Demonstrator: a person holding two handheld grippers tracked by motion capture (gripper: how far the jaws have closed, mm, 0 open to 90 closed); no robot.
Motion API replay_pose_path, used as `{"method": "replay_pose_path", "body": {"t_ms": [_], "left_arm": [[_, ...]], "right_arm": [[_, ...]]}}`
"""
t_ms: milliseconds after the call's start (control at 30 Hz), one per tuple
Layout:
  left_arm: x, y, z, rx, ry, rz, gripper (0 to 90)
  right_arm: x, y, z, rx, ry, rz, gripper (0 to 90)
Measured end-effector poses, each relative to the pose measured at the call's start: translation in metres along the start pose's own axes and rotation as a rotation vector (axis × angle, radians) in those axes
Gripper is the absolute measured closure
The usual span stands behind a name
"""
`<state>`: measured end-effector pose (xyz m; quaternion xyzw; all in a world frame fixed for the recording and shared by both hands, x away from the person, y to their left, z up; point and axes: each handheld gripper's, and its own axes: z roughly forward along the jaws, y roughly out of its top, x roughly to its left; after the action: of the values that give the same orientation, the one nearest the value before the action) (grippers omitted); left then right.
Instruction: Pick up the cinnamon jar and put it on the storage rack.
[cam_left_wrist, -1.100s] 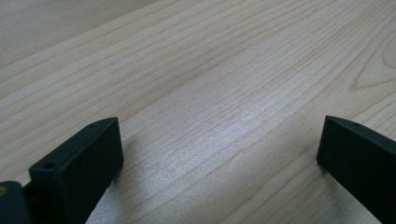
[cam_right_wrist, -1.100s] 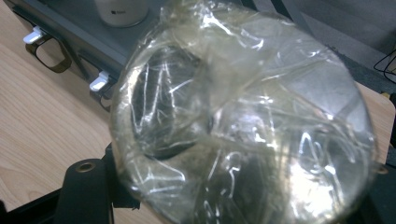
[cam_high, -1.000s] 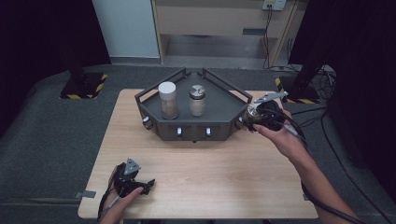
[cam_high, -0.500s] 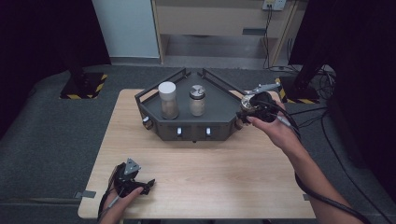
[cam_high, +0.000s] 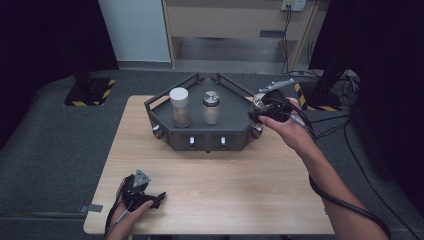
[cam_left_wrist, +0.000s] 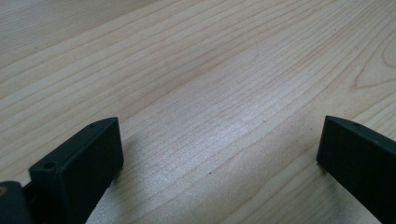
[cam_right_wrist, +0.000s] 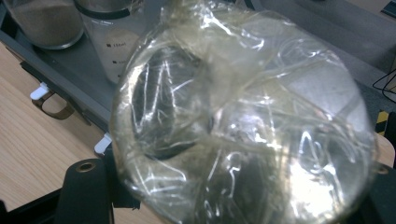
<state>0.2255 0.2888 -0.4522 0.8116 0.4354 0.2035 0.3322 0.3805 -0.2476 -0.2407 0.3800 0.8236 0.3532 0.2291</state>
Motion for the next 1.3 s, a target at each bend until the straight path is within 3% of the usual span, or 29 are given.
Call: {"method": "replay_pose_path", "body": {"t_ms": [933, 1300], "left_arm": [[0.0, 0.0, 0.0, -0.002, 0.0, -0.003, 0.0], [0.0, 0.0, 0.0, -0.002, 0.0, -0.003, 0.0]], "right_arm": [[0.004, 0.033, 0.038, 0.009, 0.004, -0.005, 31.1], [0.001, 0.038, 0.056, 0.029, 0.022, 0.008, 31.1]]}}
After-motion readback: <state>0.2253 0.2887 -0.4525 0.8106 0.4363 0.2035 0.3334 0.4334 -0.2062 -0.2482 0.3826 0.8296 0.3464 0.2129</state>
